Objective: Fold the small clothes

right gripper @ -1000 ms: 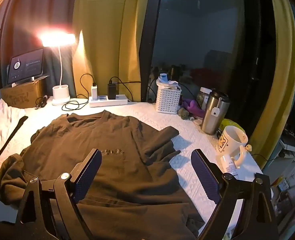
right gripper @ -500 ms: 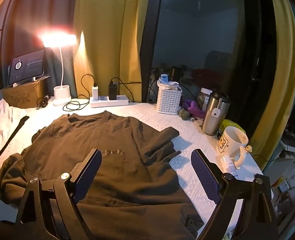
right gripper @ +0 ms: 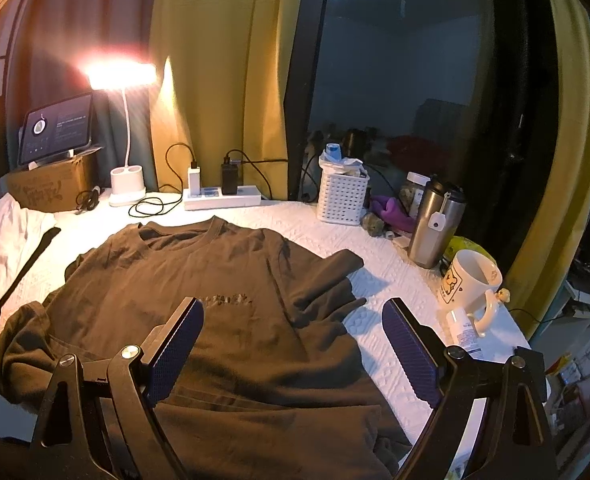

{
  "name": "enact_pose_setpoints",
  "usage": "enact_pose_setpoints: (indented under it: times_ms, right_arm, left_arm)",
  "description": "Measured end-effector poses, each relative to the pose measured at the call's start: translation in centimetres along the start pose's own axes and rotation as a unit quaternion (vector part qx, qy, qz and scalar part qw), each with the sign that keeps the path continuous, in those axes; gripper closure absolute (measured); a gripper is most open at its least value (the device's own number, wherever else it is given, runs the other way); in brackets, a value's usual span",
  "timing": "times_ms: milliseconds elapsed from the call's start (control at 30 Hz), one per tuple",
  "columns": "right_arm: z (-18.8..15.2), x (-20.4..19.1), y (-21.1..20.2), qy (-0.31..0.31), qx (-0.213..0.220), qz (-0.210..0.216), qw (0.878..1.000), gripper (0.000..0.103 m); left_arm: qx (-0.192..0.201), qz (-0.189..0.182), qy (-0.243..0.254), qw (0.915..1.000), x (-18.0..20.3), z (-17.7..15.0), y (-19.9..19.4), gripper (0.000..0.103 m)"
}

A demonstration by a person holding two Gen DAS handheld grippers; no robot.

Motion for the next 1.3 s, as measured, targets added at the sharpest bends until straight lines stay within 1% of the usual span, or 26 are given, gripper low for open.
enact_pose_setpoints:
  times_ms: [1300]
  right_arm:
    - [0.03,-0.05,-0.19,0.000,0.001,0.000,1.000,0.011]
  left_arm:
    - [0.003,0.002,0.003,1.0000,0.09,0.41,-0.01,0.001]
Point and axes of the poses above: each gripper's, at about its wrist camera, not at the fingertips, and y roughly the way its jaws point, x to its right, z to its top, the point moved 6 cm from there along y, roughly the way its jaws point, and after that the axes turned 12 degrees about z, right-handed, at the moved point
